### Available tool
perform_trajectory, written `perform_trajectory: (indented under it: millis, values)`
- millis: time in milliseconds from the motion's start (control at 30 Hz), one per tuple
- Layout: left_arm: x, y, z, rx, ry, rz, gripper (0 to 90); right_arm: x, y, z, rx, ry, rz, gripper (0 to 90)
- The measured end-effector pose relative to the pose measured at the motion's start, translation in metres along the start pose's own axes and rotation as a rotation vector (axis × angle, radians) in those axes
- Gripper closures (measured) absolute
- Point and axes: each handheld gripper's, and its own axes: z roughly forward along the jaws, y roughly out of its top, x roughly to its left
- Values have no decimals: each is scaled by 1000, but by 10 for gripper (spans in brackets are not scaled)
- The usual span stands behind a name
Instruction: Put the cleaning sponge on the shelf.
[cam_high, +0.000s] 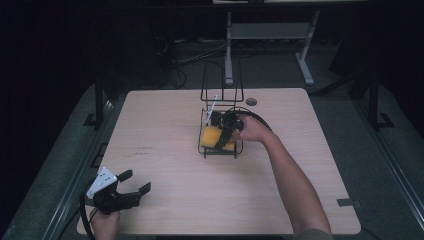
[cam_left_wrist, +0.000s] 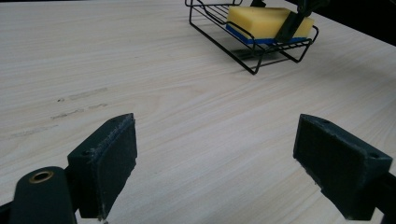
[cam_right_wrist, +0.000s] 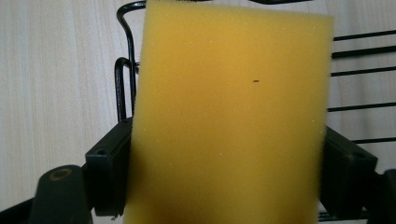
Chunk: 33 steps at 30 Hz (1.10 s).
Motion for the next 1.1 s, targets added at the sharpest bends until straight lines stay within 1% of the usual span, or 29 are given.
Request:
perform_trajectory:
  millis: [200, 400, 567, 733, 800, 933, 1100]
  values:
    - [0, 0, 0, 1, 1, -1, 128, 0, -1, 0, 6, 1, 11, 185]
    - [0, 0, 0, 1, 0, 0, 128, 1, -1, -2, -3, -2, 13, 174]
    - [0, 0, 0, 1, 0, 0, 128, 3, -1, -7, -15, -12, 11, 168]
    - [-1, 0, 1, 1, -2, 2, 128, 4, -3, -12, -12, -19, 25, 166]
    - [-1, 0, 1, 1, -3, 1, 128, 4, -3, -13, -20, -16, 24, 166]
    - [-1, 0, 1, 1, -3, 0, 128, 5, -4, -17, -30, -30, 14, 167]
    - [-2, 0, 2, 4, -4, 4, 128, 6, -4, -23, -48, -33, 25, 168]
